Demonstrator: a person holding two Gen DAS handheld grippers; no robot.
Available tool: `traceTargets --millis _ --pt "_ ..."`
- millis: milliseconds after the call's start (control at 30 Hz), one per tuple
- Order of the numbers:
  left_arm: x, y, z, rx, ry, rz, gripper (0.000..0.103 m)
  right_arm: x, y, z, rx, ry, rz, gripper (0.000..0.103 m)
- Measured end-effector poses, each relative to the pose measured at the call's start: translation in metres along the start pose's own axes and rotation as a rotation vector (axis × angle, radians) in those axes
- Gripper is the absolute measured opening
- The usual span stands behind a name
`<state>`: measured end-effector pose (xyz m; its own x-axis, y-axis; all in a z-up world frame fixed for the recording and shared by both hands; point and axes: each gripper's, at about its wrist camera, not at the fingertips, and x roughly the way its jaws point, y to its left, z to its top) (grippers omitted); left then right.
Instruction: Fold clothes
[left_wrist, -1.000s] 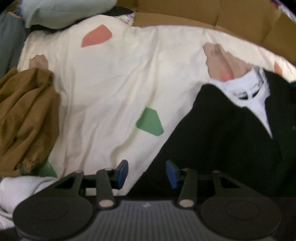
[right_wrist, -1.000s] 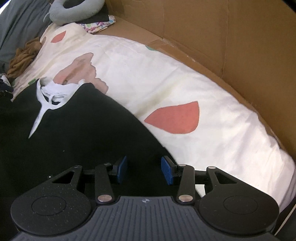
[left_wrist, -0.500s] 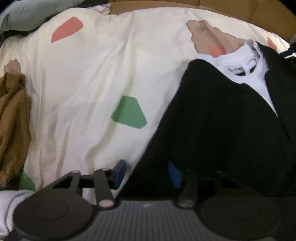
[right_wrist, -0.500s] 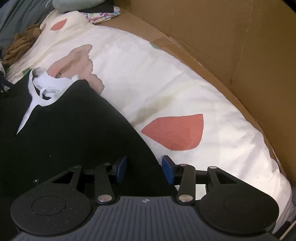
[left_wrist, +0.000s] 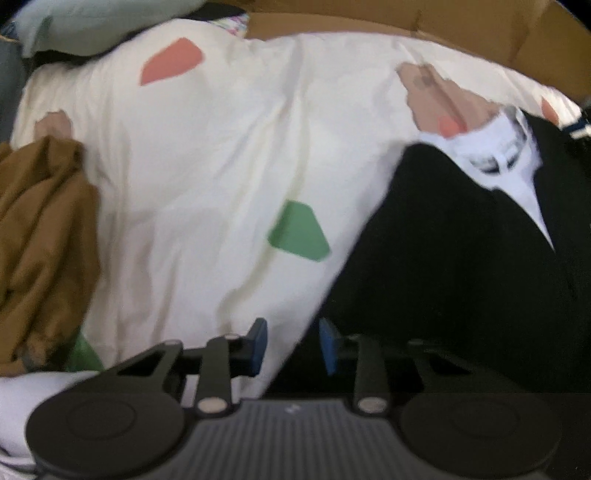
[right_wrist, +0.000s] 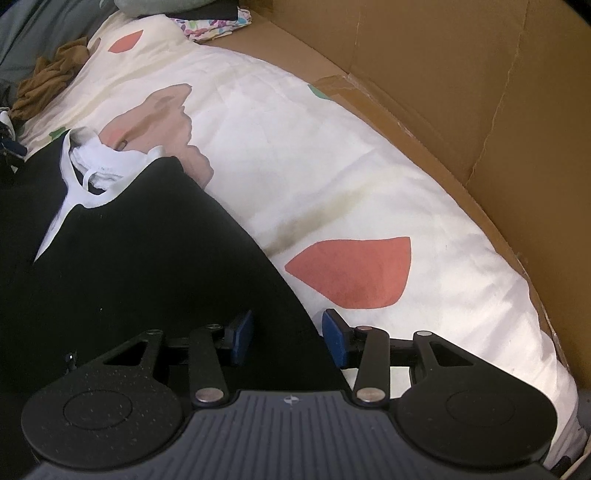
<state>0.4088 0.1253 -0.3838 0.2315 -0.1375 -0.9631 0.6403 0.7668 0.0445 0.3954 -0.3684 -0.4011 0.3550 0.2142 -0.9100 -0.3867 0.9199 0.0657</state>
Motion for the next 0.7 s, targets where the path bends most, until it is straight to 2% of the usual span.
traceTargets --millis 133,200,233,267,333,433,600,700 --pt "0.014 -0.015 -0.004 0.046 0.010 0.018 0.036 0.000 0.002 -0.001 -0.016 0.007 0.002 0.049" --pt "0.016 -0.015 -0.003 0.022 -0.013 0.009 0.035 0.001 0.004 -0.002 -0.028 0.011 0.006 0.044" --pt "0.016 -0.015 -0.002 0.023 -0.013 -0.001 0.028 0.000 0.007 -0.002 -0.042 0.012 0.010 0.034" --pt "0.016 -0.016 0.000 0.025 -0.012 -0.012 0.023 0.000 0.009 -0.002 -0.056 0.013 0.014 0.018" --pt "0.013 -0.019 0.002 0.055 -0.009 -0.015 0.004 -0.003 0.013 -0.002 -0.076 0.012 0.014 0.009" --pt "-0.001 -0.021 0.004 0.098 -0.043 0.028 0.003 -0.011 0.017 0.001 -0.102 -0.014 -0.004 0.006" --pt "-0.041 -0.005 0.015 0.060 -0.184 0.116 0.003 -0.030 0.016 0.012 -0.089 -0.074 -0.063 0.005" --pt "-0.058 -0.003 0.025 0.097 -0.239 0.163 0.003 -0.039 0.018 0.021 -0.093 -0.112 -0.098 0.005"
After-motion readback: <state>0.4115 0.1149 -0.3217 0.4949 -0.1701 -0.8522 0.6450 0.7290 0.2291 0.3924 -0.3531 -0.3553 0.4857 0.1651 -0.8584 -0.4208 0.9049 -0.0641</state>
